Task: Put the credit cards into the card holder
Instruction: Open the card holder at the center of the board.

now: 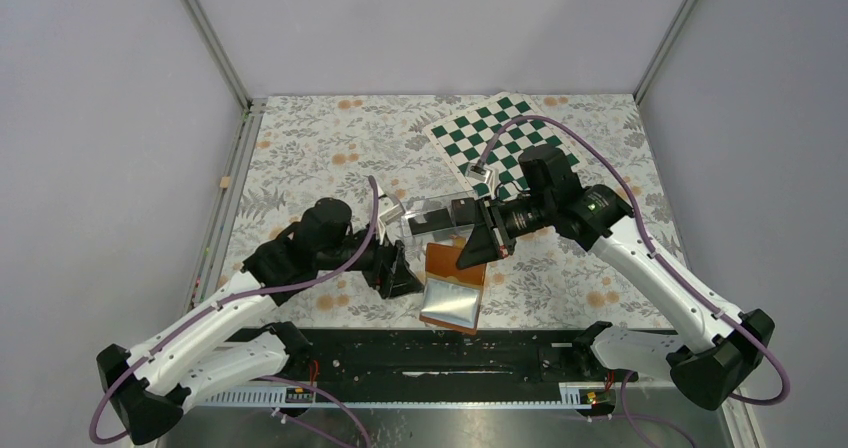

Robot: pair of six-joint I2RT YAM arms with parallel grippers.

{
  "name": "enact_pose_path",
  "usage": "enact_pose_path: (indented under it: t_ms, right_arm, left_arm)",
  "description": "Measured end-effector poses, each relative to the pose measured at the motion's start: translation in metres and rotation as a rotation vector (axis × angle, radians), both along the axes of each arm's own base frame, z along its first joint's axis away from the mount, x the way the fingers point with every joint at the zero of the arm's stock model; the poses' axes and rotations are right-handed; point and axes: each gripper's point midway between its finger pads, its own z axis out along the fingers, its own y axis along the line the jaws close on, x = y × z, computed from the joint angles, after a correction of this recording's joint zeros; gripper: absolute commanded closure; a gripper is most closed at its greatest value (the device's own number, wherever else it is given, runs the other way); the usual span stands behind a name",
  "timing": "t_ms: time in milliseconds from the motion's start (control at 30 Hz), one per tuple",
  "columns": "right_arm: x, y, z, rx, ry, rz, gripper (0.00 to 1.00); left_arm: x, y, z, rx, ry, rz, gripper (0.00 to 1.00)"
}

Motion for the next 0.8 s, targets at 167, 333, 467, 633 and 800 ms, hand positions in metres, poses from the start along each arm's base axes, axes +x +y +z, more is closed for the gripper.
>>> enact_pose_path:
  t_ms: [167,333,467,633,800]
  right_arm:
    - [0.0,0.0,-0.001,-0.003,0.004,0.0,1.0]
    - [0.001,0.001,-0.002,-0.005,0.007,0.0,1.0]
    - [0.001,0.001,-0.003,-0.008,0.01,0.0,1.0]
    - [0.001,0.0,-0.004,-0.009,0.013,0.0,1.0]
    - [0.0,0.0,-0.007,-0.014,0.019,0.0,1.0]
  left_arm:
    - [-0.005,-0.003,-0.001,0.0,0.006,-0.023,0.28]
    - [-0.004,-0.007,0.006,-0.03,-0.007,-0.029,0.29]
    - [-0.003,-0.009,0.01,-0.044,-0.014,-0.026,0.3]
    - [0.007,-0.002,0.003,0.002,-0.033,0.046,0.31]
    - [0.011,0.007,-0.004,0.077,-0.03,0.074,0.32]
